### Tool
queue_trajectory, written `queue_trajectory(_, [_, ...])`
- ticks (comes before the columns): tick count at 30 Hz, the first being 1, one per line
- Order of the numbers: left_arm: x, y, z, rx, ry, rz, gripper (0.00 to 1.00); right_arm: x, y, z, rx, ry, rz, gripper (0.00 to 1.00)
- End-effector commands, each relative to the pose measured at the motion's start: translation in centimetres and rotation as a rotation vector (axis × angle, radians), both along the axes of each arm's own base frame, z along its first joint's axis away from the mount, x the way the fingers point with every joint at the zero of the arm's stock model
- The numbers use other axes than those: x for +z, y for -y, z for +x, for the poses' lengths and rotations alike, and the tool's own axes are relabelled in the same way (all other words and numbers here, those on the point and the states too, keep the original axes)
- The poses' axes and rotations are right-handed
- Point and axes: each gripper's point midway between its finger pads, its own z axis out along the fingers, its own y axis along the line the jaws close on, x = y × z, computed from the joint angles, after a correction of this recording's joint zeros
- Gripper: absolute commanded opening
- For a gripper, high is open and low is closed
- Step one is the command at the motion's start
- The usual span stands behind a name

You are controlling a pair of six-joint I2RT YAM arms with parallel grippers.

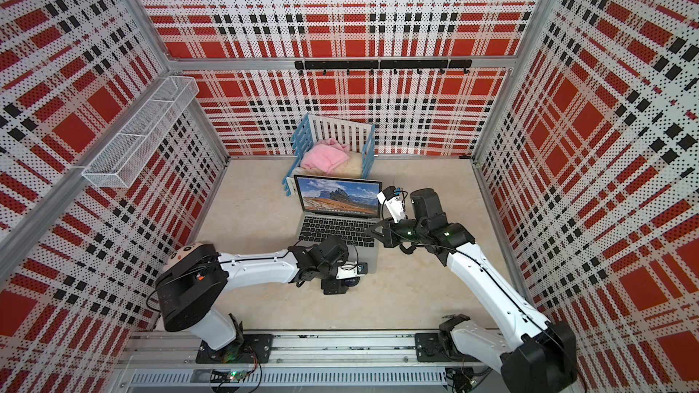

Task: Remove the wireless mouse receiver from the laptop
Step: Move the mouse to the center of the board.

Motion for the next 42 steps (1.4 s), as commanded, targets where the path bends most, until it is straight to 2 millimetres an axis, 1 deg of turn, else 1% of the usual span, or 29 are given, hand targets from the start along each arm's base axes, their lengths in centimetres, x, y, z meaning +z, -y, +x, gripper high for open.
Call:
queue_trajectory(1, [-2.5, -0.9, -2.1, -0.071, -0.116, 0.090, 0.75, 0.3, 0.1, 0.1, -0.014, 0.030, 0.007, 0.00])
queue_trajectory(2, [-2.6, -0.7, -2.3, -0.079, -0.131, 0.090, 0.69, 0.2, 0.1, 0.2, -0.015, 0.027, 0.007, 0.00])
queue_trajectory(4, [-2.8, -0.3, -2.6, -0.085, -0.147, 0.085, 0.64, 0.0, 0.1, 0.3, -0.017, 0.024, 0.006, 0.00])
queue_trajectory(5, [-2.7, 0.0, -2.8, -0.092, -0.152, 0.080, 0.60, -0.1, 0.1, 0.3, -0.017, 0.023, 0.003, 0.00])
queue_trajectory(6, [-2.5, 0.4, -3.0, -0.097, -0.157, 0.070, 0.54, -0.2, 0.2, 0.4, -0.019, 0.023, 0.000, 0.00])
queue_trajectory(7, [-2.4, 0.7, -3.2, -0.102, -0.164, 0.060, 0.51, -0.3, 0.2, 0.4, -0.021, 0.025, -0.004, 0.00])
queue_trajectory(11, [-1.5, 2.7, -3.5, -0.107, -0.170, 0.011, 0.50, -0.2, 1.0, 0.9, -0.046, 0.032, -0.022, 0.00])
queue_trajectory(15, [0.0, 6.0, -4.1, -0.125, -0.194, -0.076, 0.49, 0.3, 3.2, 1.9, -0.118, 0.031, -0.016, 0.00])
queue_trajectory(17, [0.3, 7.1, -4.3, -0.122, -0.211, -0.108, 0.50, 0.5, 3.9, 2.1, -0.136, 0.031, -0.011, 0.00])
queue_trajectory(19, [0.2, 7.6, -4.3, -0.103, -0.229, -0.125, 0.52, 0.6, 3.9, 2.1, -0.139, 0.035, -0.013, 0.00])
queue_trajectory(21, [-0.1, 7.6, -4.3, -0.079, -0.243, -0.132, 0.54, 0.5, 4.0, 2.1, -0.139, 0.031, -0.015, 0.00])
queue_trajectory(23, [-0.4, 7.4, -3.8, -0.024, -0.260, -0.150, 0.59, 0.4, 4.0, 2.1, -0.142, 0.030, -0.019, 0.00])
queue_trajectory(27, [-0.8, 6.8, -2.4, 0.083, -0.275, -0.216, 0.64, 0.2, 3.9, 2.1, -0.140, 0.023, -0.013, 0.00])
queue_trajectory(31, [-1.1, 5.9, -2.0, 0.130, -0.247, -0.284, 0.78, -0.1, 3.9, 2.0, -0.140, 0.011, -0.006, 0.00])
queue_trajectory(38, [-1.7, 4.3, -2.0, 0.176, -0.221, -0.322, 0.78, -0.3, 3.8, 2.1, -0.143, 0.002, 0.006, 0.00])
queue_trajectory(42, [-1.8, 2.9, -2.1, 0.219, -0.174, -0.378, 0.78, -0.6, 3.8, 2.3, -0.156, -0.007, 0.015, 0.00])
